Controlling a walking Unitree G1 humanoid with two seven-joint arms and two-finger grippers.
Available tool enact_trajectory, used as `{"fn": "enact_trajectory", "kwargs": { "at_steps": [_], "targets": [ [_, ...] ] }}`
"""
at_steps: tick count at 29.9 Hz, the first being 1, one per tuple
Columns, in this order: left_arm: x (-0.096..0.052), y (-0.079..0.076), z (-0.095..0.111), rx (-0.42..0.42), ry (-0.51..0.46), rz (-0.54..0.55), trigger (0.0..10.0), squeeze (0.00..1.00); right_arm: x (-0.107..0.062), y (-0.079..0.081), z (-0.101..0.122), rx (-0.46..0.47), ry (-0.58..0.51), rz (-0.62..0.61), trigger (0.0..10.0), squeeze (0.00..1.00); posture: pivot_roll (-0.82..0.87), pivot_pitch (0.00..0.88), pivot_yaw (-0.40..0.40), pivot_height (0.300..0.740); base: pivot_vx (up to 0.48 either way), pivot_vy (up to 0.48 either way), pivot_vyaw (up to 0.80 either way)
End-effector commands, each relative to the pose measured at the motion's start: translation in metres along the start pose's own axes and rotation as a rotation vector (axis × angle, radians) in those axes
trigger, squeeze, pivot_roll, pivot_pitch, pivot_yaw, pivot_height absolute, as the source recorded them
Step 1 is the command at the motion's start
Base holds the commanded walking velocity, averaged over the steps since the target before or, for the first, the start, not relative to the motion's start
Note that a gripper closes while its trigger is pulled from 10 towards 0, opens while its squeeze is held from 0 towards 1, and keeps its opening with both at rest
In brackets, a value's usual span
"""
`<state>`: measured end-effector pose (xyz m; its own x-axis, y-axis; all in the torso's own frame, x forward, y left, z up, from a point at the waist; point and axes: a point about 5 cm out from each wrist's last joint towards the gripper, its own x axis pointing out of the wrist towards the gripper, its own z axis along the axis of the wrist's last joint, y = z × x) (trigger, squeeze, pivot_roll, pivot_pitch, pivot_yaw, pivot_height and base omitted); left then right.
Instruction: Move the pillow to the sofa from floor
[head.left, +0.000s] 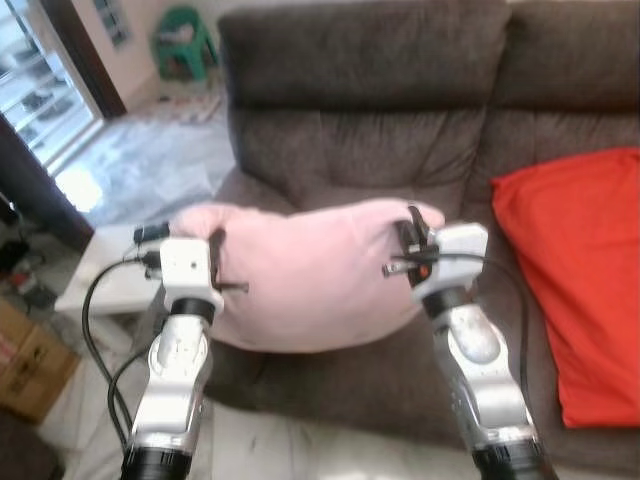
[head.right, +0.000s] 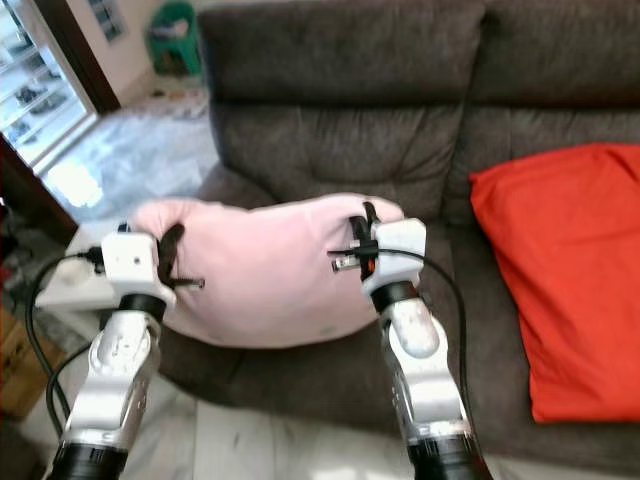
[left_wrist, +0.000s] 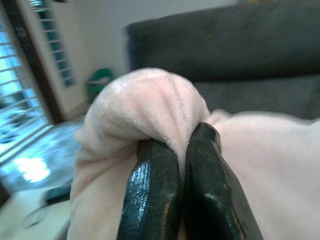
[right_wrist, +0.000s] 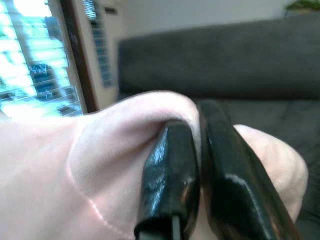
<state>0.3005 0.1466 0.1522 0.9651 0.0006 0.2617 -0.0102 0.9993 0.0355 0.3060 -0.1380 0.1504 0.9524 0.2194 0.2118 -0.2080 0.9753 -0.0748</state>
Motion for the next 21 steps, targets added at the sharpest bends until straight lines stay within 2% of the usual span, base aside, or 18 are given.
{"fn": "enact_trajectory", "kwargs": {
  "at_steps": [1, 7, 17, 21],
  "targets": [
    [0.003, 0.0, 0.009, 0.018, -0.046, -0.014, 10.0, 0.0, 0.008, 0.008, 0.022, 0.014, -0.106, 0.026, 10.0, 0.0, -0.06, 0.019, 0.077, 0.74, 0.368, 0.0, 0.0],
    [0.004, 0.0, 0.01, 0.019, -0.048, -0.01, 10.0, 0.0, 0.009, 0.007, 0.023, 0.013, -0.104, 0.033, 10.0, 0.0, -0.06, 0.024, 0.076, 0.74, 0.37, 0.0, 0.0],
    [0.005, 0.002, 0.01, 0.019, -0.049, -0.006, 10.0, 0.0, 0.012, -0.006, 0.024, -0.04, -0.071, 0.054, 10.0, 0.0, -0.07, 0.03, 0.076, 0.74, 0.363, 0.0, 0.0],
    [0.003, 0.001, 0.006, 0.02, -0.033, -0.024, 10.0, 0.0, 0.012, -0.006, 0.021, -0.052, -0.056, 0.081, 10.0, 0.0, -0.07, 0.032, 0.074, 0.74, 0.062, 0.0, 0.0]
  ]
}}
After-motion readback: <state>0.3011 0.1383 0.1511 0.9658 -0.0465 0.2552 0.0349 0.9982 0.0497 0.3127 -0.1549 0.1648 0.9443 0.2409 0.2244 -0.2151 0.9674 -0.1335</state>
